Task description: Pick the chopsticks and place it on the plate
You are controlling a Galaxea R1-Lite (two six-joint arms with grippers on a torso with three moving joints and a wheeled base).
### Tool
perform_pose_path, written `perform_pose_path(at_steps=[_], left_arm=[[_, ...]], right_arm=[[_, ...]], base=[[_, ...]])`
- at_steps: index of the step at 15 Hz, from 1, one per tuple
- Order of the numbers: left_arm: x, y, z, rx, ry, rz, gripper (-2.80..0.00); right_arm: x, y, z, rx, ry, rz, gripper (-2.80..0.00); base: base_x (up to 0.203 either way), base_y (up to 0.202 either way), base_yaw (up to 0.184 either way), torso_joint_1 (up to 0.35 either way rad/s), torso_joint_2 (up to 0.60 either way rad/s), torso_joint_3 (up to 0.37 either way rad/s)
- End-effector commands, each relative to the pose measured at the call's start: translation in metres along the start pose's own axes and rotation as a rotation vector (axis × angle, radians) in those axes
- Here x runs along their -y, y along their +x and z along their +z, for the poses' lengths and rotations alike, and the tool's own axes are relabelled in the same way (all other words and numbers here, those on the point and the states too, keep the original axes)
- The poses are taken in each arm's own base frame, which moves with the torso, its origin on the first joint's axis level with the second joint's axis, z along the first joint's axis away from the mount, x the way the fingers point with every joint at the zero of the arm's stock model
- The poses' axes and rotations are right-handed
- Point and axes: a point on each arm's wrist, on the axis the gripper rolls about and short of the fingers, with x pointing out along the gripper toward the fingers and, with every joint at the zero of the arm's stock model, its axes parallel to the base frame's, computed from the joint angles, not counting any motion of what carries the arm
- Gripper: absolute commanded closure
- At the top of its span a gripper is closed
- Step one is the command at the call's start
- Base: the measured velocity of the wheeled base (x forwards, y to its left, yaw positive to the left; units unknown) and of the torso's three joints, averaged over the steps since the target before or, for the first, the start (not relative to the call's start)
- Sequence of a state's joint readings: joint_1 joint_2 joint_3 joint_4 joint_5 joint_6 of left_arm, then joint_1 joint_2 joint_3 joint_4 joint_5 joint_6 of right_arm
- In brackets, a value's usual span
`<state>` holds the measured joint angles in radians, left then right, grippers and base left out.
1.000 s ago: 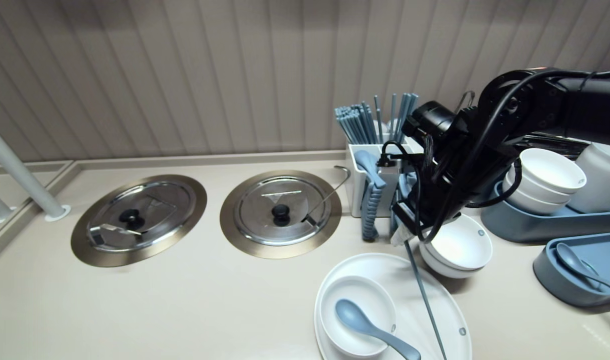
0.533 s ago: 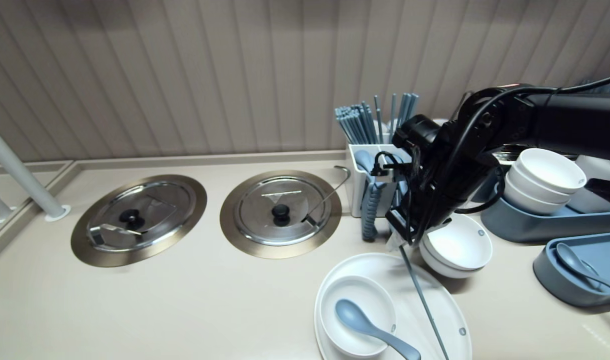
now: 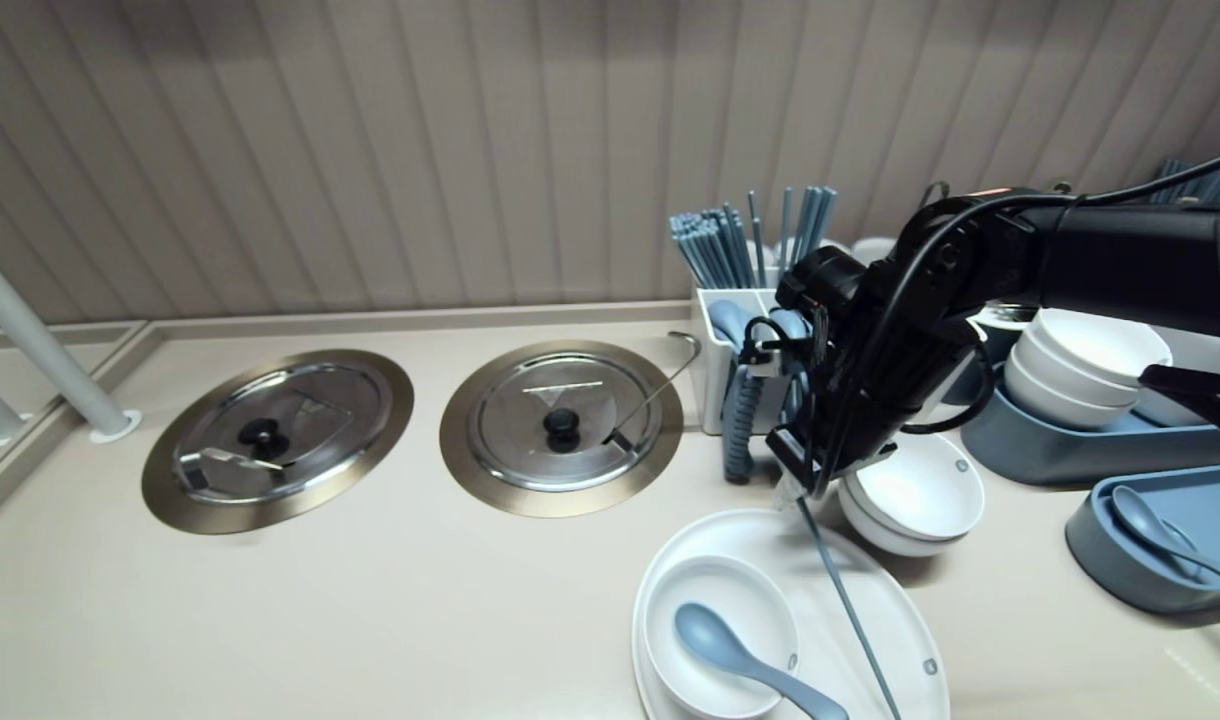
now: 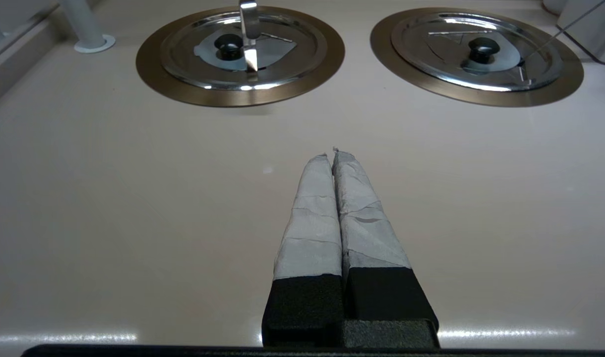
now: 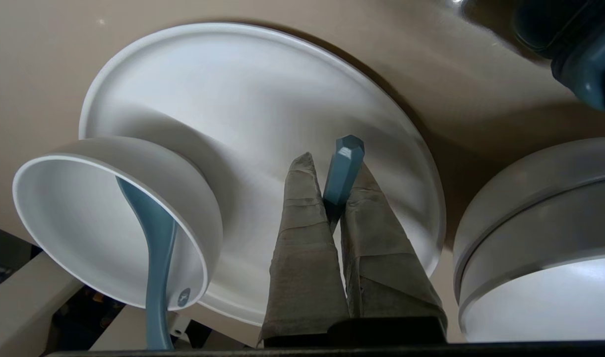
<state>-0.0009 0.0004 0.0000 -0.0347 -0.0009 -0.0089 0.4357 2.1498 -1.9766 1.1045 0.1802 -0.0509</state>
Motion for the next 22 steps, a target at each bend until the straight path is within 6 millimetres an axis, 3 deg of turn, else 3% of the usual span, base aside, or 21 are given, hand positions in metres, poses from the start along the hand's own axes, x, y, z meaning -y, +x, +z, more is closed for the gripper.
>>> perform_pose_path(at_steps=[1,22], left_arm=[[0.0,0.001,-0.002,-0.007,0.0,0.0,0.0],[0.0,0.001,-0.002,-0.008,0.0,-0.001,0.0]], right_arm=[[-0.001,0.003,0.0,-0.014,0.0,0.0,0.0],[0.002,0.015,0.003,-0.032,0.003,-0.05,0.0]], base=[[0.0,0.0,0.0,0.0,0.0,0.0],[0.0,0.0,0.0,0.0,0.0,0.0]])
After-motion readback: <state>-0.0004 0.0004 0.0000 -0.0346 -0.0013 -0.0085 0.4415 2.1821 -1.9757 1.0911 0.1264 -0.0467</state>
